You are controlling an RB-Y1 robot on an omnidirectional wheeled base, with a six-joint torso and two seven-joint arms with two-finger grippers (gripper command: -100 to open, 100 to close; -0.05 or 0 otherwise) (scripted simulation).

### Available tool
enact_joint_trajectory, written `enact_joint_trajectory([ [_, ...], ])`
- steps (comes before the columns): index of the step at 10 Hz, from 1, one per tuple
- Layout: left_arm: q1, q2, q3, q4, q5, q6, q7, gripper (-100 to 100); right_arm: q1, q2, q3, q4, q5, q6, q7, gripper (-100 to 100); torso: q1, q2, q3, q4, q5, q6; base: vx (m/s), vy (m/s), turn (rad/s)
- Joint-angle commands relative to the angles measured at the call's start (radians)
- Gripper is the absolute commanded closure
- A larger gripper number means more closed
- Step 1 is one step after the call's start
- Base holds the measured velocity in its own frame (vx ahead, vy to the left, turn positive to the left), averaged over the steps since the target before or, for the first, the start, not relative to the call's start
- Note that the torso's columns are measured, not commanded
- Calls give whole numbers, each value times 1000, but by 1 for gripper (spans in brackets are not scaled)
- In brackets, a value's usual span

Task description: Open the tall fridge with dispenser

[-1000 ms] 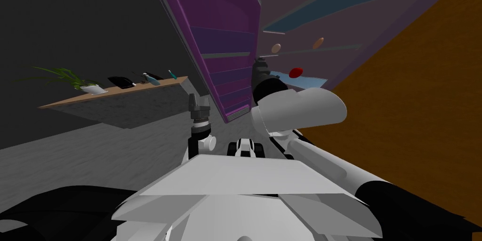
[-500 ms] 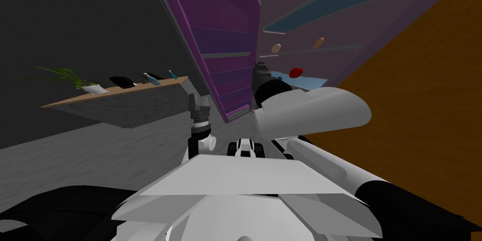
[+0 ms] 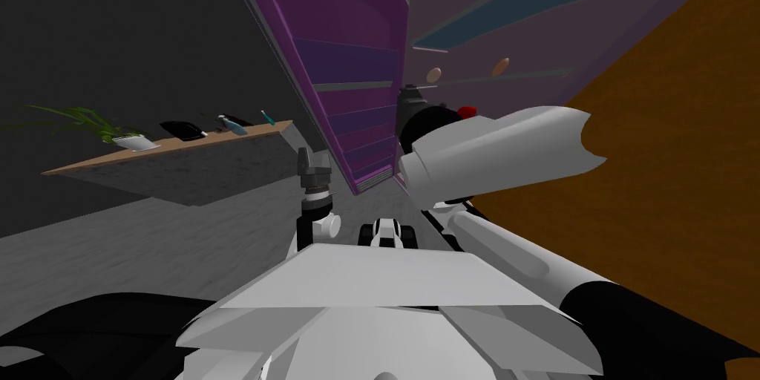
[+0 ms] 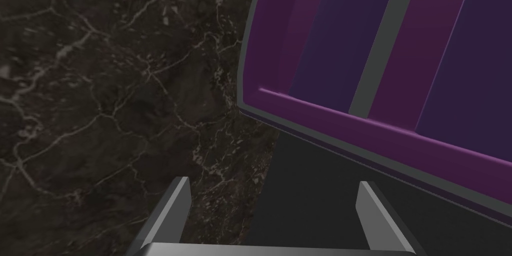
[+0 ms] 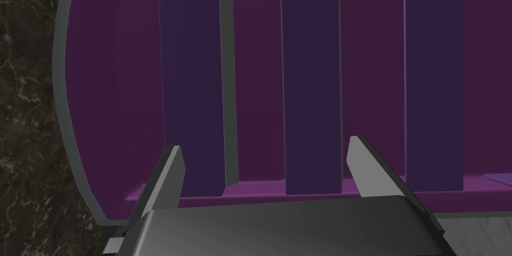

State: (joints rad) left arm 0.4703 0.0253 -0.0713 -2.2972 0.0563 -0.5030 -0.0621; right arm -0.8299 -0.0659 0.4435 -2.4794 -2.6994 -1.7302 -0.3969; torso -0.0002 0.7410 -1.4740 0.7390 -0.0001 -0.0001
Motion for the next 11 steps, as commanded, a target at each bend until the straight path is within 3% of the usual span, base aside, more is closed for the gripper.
enact_joint_trajectory([
  [1, 0, 0, 0, 0, 0, 0, 0, 0, -54, 20, -48, 40, -34, -2, 22, -100, 0, -2, -1, -1, 0, 0, -23, 2, -45],
  [5, 0, 0, 0, 0, 0, 0, 0, 0, -141, 52, -124, 99, -86, -11, 57, -100, 0, -4, -2, -1, 0, 0, -18, 1, -45],
  [6, 0, 0, 0, 0, 0, 0, 0, 0, -130, 49, -110, 90, -75, -13, 51, -100, 0, -3, -2, -1, 0, 0, -7, 0, -6],
  [7, 0, 0, 0, 0, 0, 0, 0, 0, -132, 50, -113, 92, -77, -13, 53, 0, 0, -3, -2, -1, 0, 0, 0, 0, 0],
  [11, 0, 0, 0, 0, 0, 0, 0, 0, -132, 49, -113, 92, -77, -13, 53, 0, 0, -3, -2, -1, 0, 0, 0, 0, 0],
])
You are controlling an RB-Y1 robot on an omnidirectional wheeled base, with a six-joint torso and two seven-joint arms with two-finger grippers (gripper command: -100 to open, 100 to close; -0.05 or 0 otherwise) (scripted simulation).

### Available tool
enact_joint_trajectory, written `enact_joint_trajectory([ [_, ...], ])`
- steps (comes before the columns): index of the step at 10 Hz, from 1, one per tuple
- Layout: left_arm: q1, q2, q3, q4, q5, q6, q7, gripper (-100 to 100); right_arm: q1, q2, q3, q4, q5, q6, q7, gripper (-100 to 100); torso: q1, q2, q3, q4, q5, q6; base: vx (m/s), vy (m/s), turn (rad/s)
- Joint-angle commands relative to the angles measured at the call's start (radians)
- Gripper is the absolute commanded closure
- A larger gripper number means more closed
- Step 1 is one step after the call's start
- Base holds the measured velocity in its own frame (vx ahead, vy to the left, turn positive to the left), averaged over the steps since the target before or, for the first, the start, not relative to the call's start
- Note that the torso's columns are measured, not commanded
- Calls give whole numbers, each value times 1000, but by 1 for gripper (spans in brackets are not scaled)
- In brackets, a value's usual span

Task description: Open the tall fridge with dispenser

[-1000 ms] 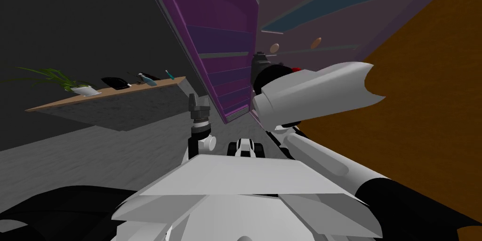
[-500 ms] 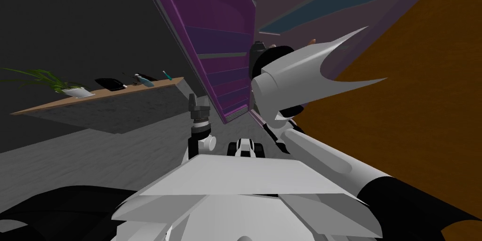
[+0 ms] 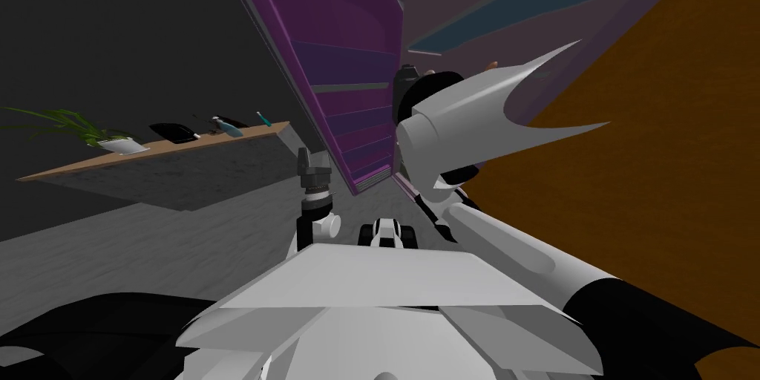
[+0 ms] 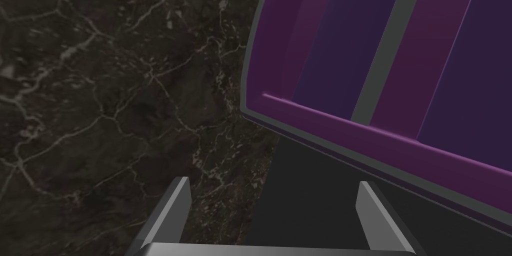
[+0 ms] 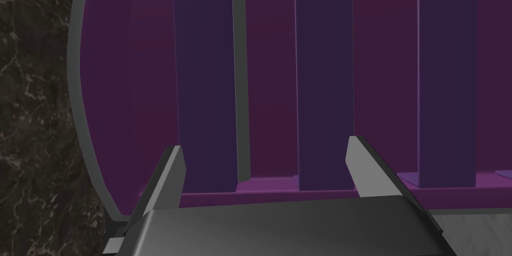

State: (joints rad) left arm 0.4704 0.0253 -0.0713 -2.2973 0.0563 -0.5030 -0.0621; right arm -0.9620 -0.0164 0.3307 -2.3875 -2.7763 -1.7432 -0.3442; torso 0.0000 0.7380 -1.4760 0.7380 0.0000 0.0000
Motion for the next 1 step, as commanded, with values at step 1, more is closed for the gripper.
enact_joint_trajectory([
  [1, 0, 0, 0, 0, 0, 0, 0, 0, 0, 0, 0, 0, 0, 0, 0, 0, 0, 0, 0, 0, 0, 0, 0, 0, 0],
])
